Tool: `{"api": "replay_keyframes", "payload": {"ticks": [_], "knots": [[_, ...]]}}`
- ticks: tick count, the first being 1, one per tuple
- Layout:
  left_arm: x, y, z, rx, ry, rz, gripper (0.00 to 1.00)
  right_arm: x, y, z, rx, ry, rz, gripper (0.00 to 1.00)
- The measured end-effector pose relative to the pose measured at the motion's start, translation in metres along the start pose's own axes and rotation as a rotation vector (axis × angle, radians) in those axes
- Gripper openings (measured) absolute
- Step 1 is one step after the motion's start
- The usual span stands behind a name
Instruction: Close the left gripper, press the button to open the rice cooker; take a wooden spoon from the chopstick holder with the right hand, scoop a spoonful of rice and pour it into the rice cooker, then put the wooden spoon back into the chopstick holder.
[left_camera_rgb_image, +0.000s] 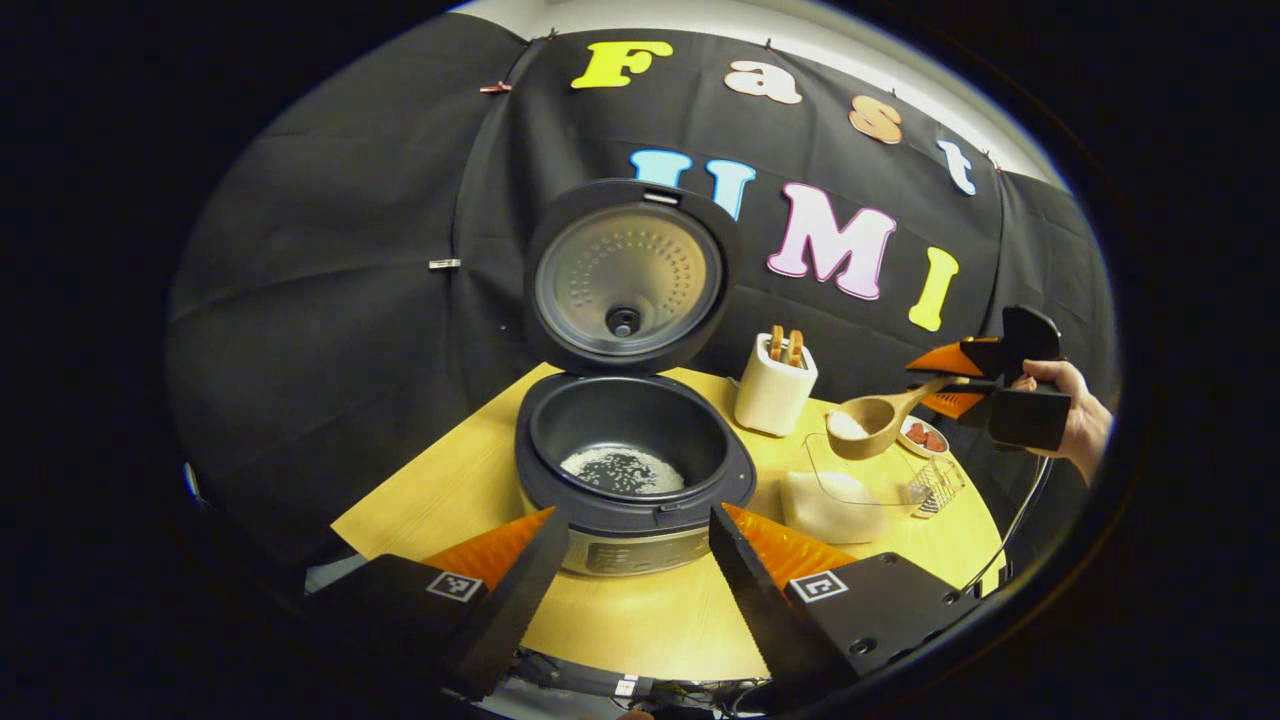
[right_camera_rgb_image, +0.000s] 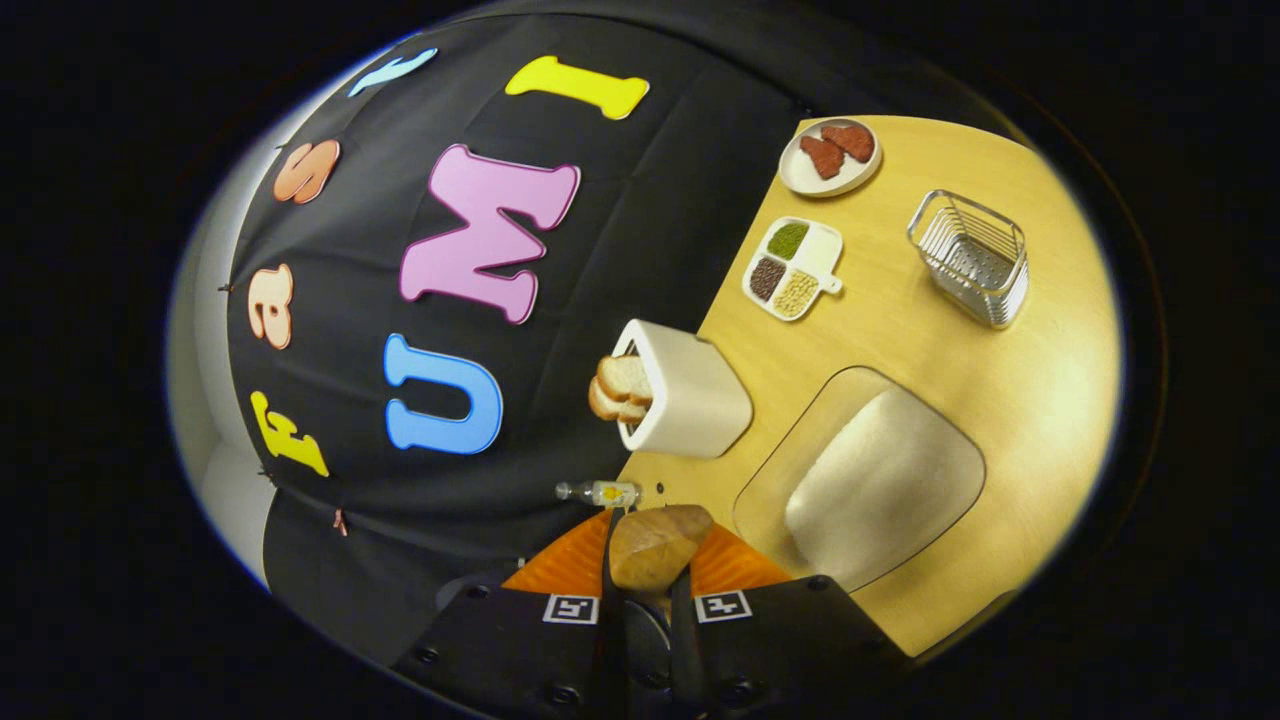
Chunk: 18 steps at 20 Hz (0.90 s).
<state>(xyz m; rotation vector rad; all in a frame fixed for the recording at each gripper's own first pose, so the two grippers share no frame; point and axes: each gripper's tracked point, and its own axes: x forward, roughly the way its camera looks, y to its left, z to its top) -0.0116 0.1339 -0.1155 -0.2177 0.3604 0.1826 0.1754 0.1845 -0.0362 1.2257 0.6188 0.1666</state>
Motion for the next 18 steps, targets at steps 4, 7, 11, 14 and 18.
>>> {"api": "replay_keyframes", "payload": {"ticks": [4,7,11,14,18], "knots": [[-0.001,0.015,-0.003,-0.052,-0.010,0.025,0.96,0.014,0.032,-0.050,-0.015,0.088,0.039,0.20],[-0.005,0.024,-0.005,-0.069,-0.012,0.035,0.96,0.025,0.056,-0.088,-0.085,0.132,0.083,0.20],[-0.007,0.041,-0.001,-0.082,-0.041,0.063,0.96,0.042,0.081,-0.140,-0.256,0.173,0.137,0.20],[-0.011,0.053,0.014,-0.110,-0.096,0.065,0.95,0.052,0.090,-0.174,-0.448,0.175,0.171,0.20],[-0.006,0.070,0.022,-0.123,-0.119,0.066,0.95,0.058,0.099,-0.211,-0.772,0.134,0.235,0.20]]}}
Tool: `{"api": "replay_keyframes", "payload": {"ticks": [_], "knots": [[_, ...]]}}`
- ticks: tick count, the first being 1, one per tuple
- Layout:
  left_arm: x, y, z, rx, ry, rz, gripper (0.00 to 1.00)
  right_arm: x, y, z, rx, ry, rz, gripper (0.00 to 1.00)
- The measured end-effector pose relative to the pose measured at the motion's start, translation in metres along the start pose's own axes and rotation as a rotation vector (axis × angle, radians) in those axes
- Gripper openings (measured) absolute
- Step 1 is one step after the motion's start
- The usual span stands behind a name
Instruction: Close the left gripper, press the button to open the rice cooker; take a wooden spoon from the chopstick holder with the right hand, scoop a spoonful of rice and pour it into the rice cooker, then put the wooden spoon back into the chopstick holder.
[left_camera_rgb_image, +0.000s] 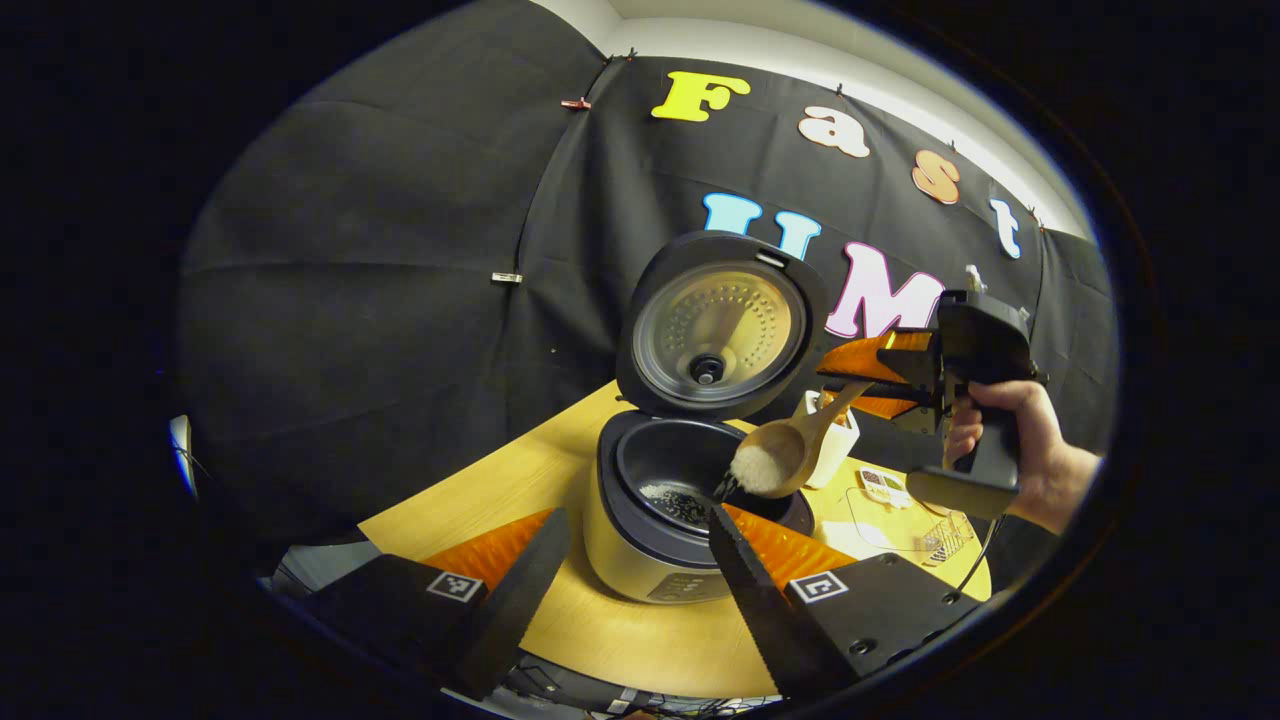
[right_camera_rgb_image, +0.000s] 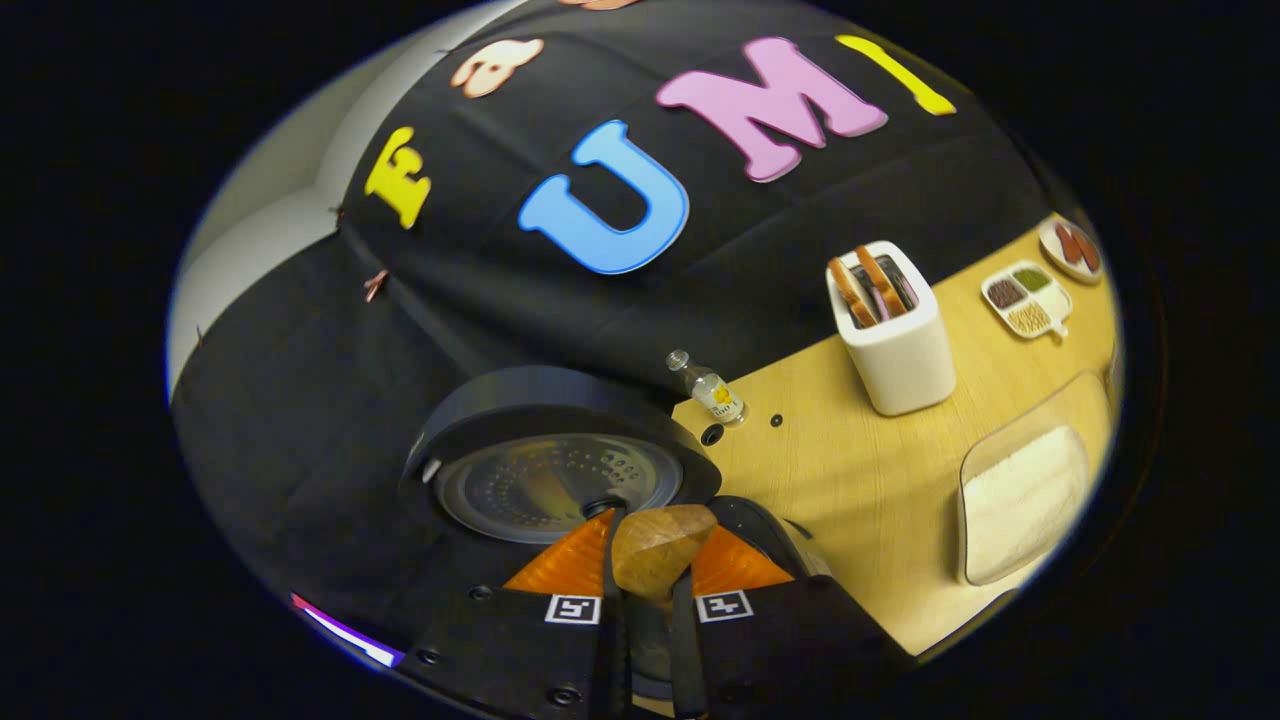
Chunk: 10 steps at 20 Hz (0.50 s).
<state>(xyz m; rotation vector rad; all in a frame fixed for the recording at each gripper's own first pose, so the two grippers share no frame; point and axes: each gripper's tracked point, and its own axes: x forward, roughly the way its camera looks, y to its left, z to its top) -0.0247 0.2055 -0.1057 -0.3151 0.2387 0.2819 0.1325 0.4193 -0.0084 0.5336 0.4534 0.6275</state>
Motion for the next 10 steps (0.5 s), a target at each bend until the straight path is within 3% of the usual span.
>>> {"api": "replay_keyframes", "payload": {"ticks": [5,6,7,8,10], "knots": [[0.005,0.009,0.002,-0.011,0.000,0.003,0.96,0.017,0.025,-0.023,-0.266,-0.017,0.077,0.20],[0.006,0.010,0.001,-0.012,0.001,0.003,0.95,0.020,0.028,-0.025,-0.315,-0.025,0.090,0.15],[0.007,0.009,0.002,-0.013,0.001,0.001,0.96,0.021,0.031,-0.027,-0.359,-0.033,0.099,0.20],[0.007,0.010,0.001,-0.014,0.001,0.002,0.92,0.023,0.033,-0.028,-0.400,-0.048,0.109,0.20],[0.008,0.010,-0.001,-0.014,0.004,0.001,0.96,0.027,0.033,-0.029,-0.471,-0.057,0.127,0.20]]}}
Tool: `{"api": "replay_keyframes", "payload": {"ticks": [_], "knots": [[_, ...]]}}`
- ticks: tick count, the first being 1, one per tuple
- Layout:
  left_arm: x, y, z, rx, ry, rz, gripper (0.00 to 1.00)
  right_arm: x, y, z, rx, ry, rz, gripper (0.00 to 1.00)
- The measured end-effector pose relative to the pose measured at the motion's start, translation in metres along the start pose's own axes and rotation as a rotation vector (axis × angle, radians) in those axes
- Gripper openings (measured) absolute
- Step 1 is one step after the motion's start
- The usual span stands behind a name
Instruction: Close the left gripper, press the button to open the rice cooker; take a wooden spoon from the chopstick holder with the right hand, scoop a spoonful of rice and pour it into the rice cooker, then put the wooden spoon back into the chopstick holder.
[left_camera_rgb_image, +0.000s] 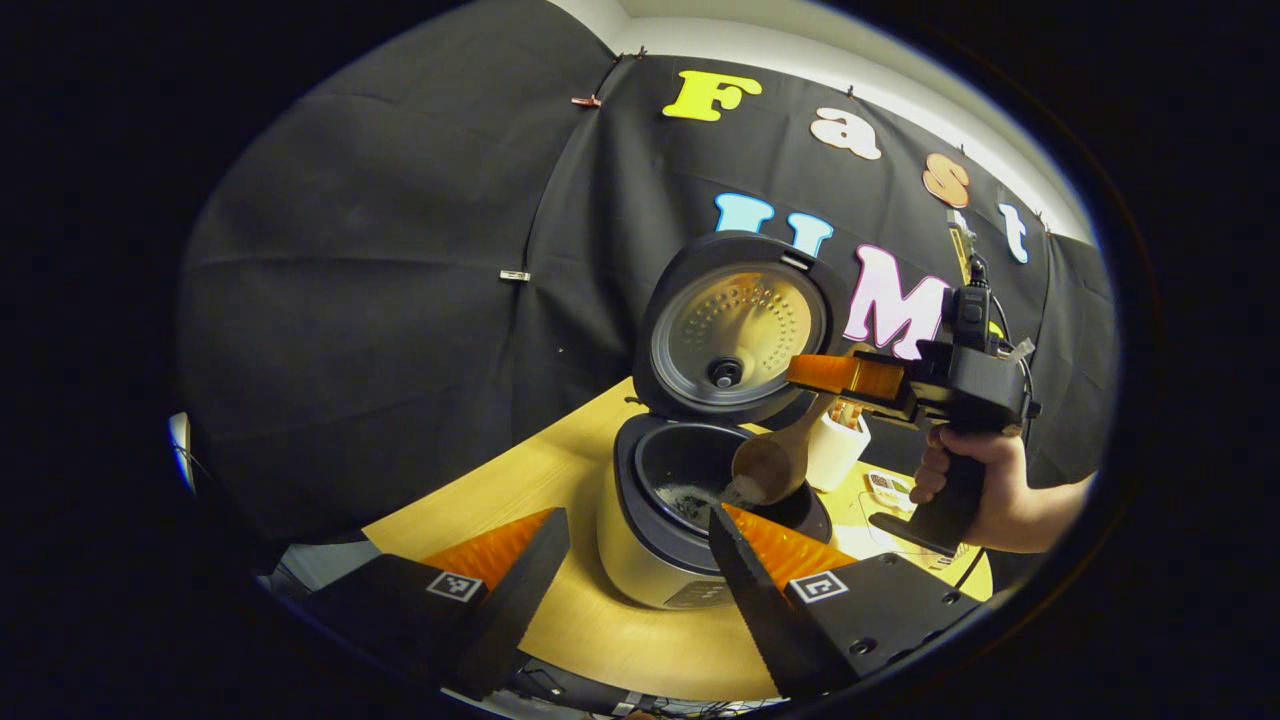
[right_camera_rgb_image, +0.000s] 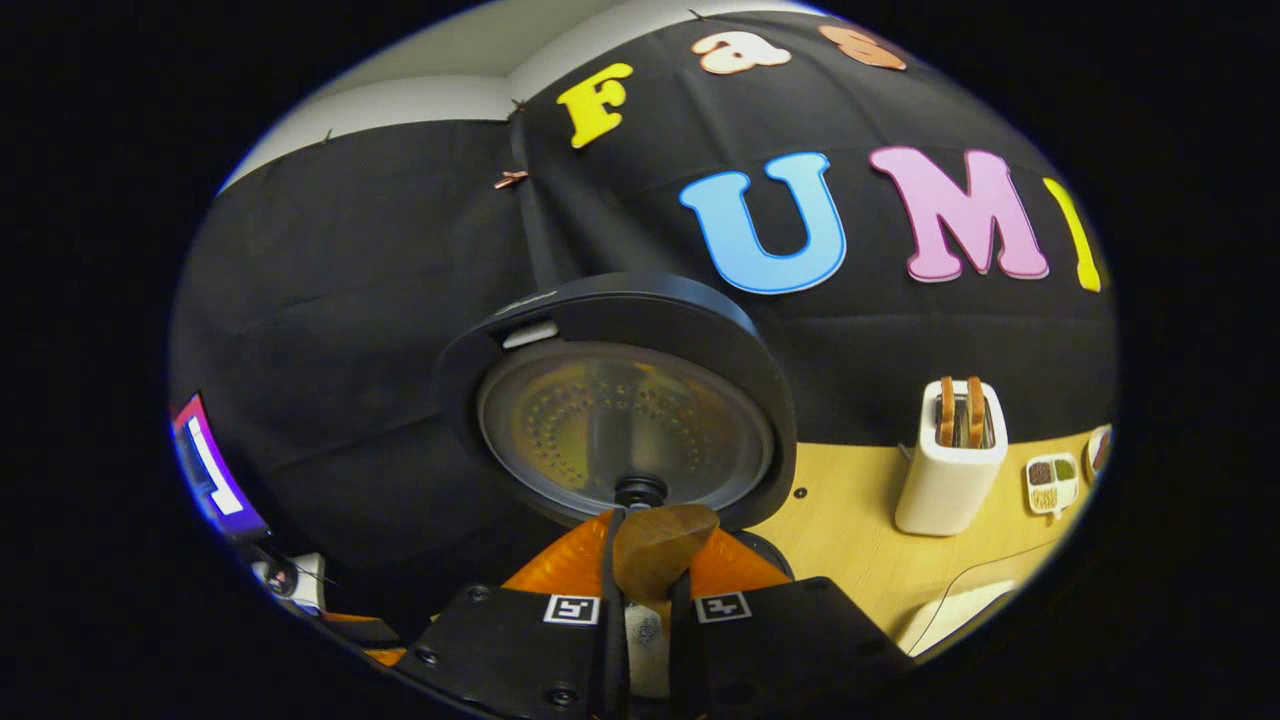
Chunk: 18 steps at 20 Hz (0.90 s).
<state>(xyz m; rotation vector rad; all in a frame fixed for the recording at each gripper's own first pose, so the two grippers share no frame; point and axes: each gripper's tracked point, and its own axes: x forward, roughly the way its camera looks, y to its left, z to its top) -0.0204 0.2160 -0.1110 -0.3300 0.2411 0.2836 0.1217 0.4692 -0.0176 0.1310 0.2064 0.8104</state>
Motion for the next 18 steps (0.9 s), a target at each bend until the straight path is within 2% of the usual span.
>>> {"api": "replay_keyframes", "payload": {"ticks": [1,2,7,11,13,16,17,18], "knots": [[0.001,0.000,0.000,0.001,0.003,-0.006,0.96,-0.001,0.002,-0.002,-0.027,0.011,0.007,0.15],[0.001,-0.002,-0.002,0.004,0.006,-0.011,0.96,-0.001,0.005,-0.005,-0.056,0.022,0.014,0.20],[0.001,0.000,-0.004,-0.004,0.010,-0.014,0.96,-0.004,0.028,-0.018,-0.248,0.019,0.123,0.20],[0.005,-0.002,0.001,0.068,-0.004,-0.007,0.96,-0.009,0.034,-0.030,-0.308,0.036,0.169,0.20],[0.006,-0.005,0.007,0.091,-0.018,-0.011,0.96,-0.010,0.032,-0.027,-0.284,0.035,0.169,0.20],[0.009,-0.014,0.015,0.118,-0.030,-0.022,0.96,-0.013,0.019,-0.009,-0.138,0.028,0.136,0.20],[0.009,-0.018,0.017,0.130,-0.035,-0.026,0.96,-0.015,0.011,0.001,-0.087,0.014,0.117,0.16],[0.010,-0.022,0.019,0.139,-0.039,-0.032,0.96,-0.019,0.002,0.010,-0.035,0.003,0.096,0.19]]}}
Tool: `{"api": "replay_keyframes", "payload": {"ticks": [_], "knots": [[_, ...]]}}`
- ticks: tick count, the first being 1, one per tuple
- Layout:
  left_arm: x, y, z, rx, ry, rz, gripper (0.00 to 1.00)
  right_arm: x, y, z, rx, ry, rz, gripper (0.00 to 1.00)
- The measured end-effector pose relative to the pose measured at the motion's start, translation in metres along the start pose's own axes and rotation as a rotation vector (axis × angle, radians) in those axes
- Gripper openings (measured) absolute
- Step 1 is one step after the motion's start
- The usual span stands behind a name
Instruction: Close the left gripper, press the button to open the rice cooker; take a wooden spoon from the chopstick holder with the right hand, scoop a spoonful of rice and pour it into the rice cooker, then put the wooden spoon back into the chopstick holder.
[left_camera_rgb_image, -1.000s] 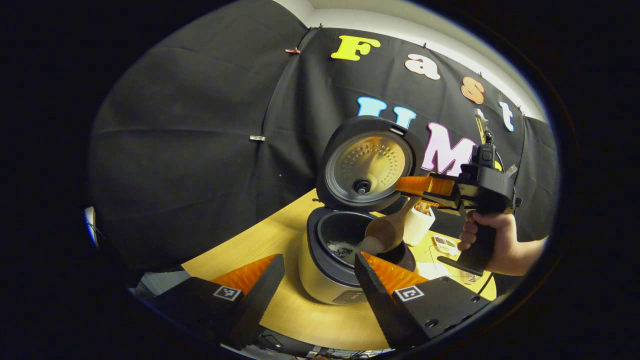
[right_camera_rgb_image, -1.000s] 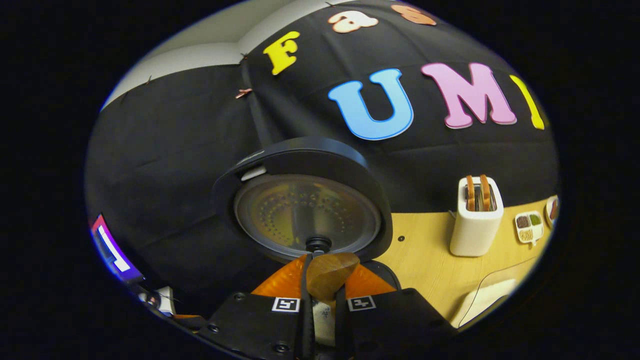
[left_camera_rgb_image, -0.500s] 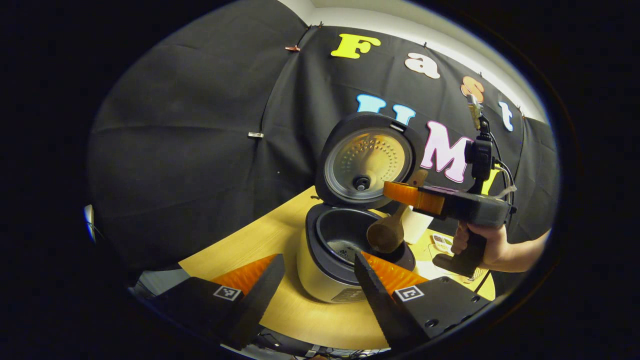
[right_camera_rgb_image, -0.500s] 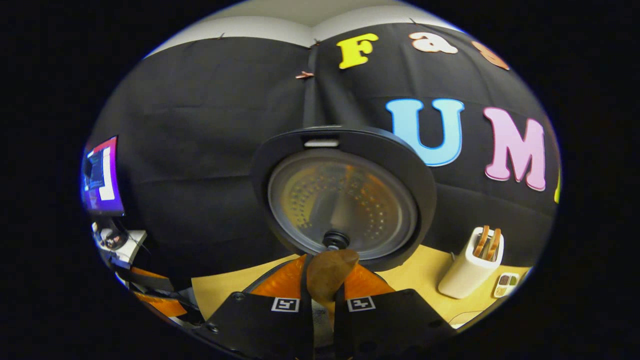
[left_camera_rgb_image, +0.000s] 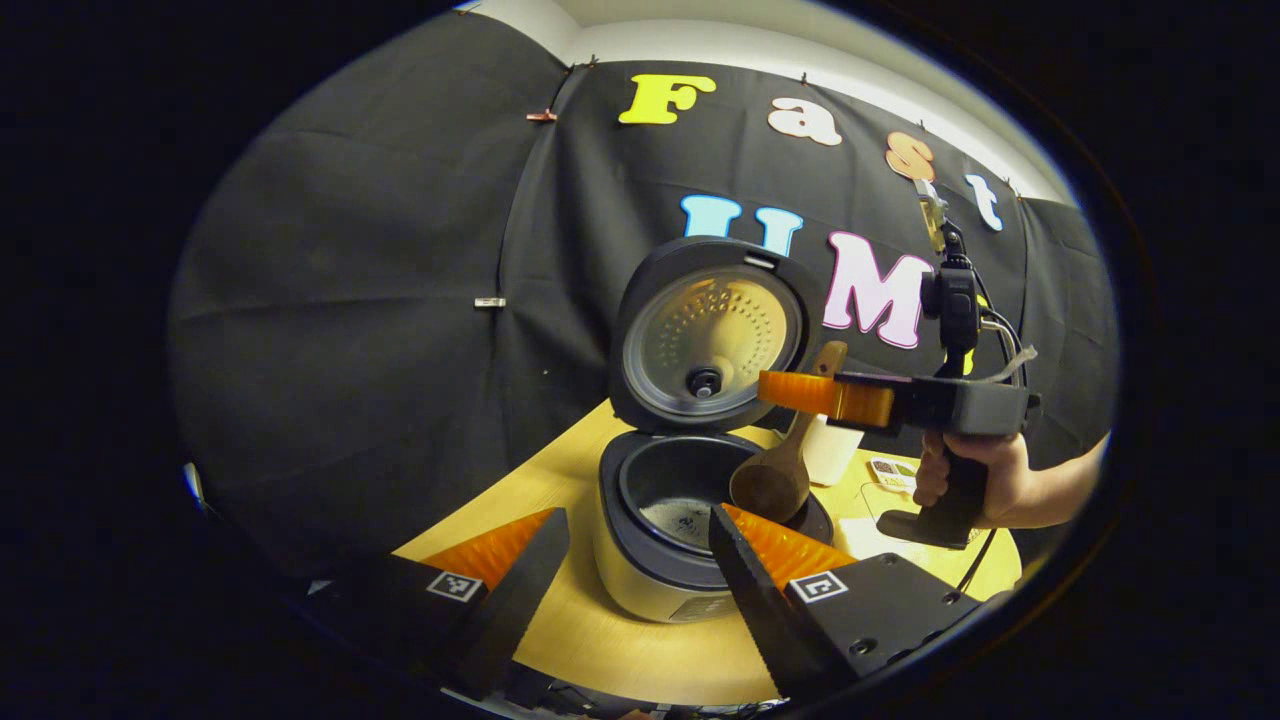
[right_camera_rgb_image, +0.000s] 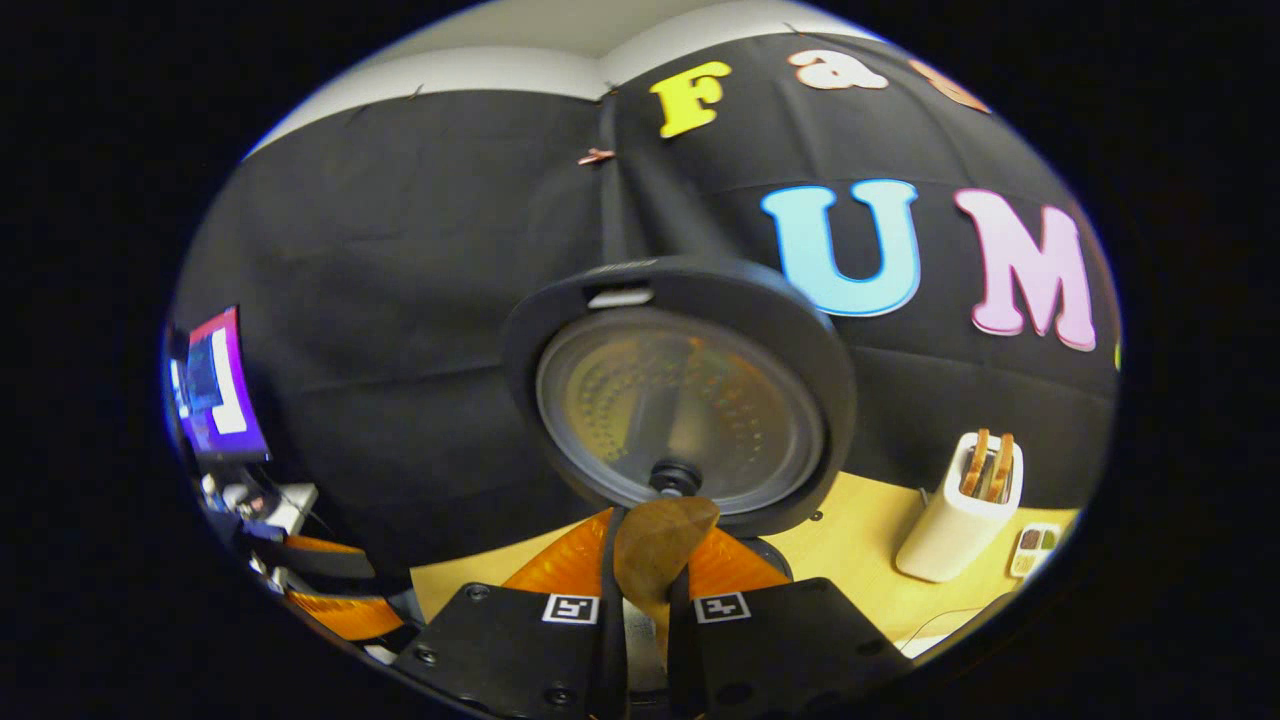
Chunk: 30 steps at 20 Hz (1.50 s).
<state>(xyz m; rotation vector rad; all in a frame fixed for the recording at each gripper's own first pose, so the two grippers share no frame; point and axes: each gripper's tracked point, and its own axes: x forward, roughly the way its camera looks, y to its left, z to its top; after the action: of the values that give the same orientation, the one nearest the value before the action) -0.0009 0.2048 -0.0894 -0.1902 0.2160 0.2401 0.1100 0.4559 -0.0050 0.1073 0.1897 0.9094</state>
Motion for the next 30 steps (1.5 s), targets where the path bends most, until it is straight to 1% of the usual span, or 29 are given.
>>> {"api": "replay_keyframes", "payload": {"ticks": [2,4,7,10,13,15,20,24,27,30], "knots": [[0.002,-0.010,0.005,0.007,-0.007,-0.011,0.96,-0.012,-0.020,0.015,0.124,-0.019,-0.047,0.19],[0.002,-0.022,0.011,0.007,-0.013,-0.019,0.96,-0.029,-0.048,0.035,0.248,-0.065,-0.112,0.20],[0.004,-0.046,0.018,-0.010,-0.019,-0.050,0.96,-0.062,-0.101,0.059,0.373,-0.139,-0.218,0.20],[0.007,-0.070,0.024,-0.022,-0.026,-0.075,0.96,-0.110,-0.160,0.069,0.441,-0.193,-0.332,0.19],[0.010,-0.090,0.031,-0.020,-0.034,-0.085,0.95,-0.169,-0.227,0.075,0.468,-0.248,-0.474,0.20],[0.013,-0.102,0.033,-0.019,-0.033,-0.084,0.95,-0.206,-0.267,0.077,0.501,-0.286,-0.553,0.20],[0.022,-0.123,0.041,-0.032,-0.031,-0.049,0.95,-0.289,-0.360,0.063,0.568,-0.351,-0.741,0.19],[0.029,-0.135,0.044,-0.041,-0.022,-0.006,0.95,-0.347,-0.418,0.040,0.613,-0.371,-0.868,0.20],[0.029,-0.140,0.045,-0.033,-0.013,0.040,0.95,-0.371,-0.452,0.018,0.654,-0.369,-0.931,0.20],[0.026,-0.142,0.045,-0.022,-0.009,0.106,0.95,-0.383,-0.477,-0.006,0.655,-0.333,-0.966,0.20]]}}
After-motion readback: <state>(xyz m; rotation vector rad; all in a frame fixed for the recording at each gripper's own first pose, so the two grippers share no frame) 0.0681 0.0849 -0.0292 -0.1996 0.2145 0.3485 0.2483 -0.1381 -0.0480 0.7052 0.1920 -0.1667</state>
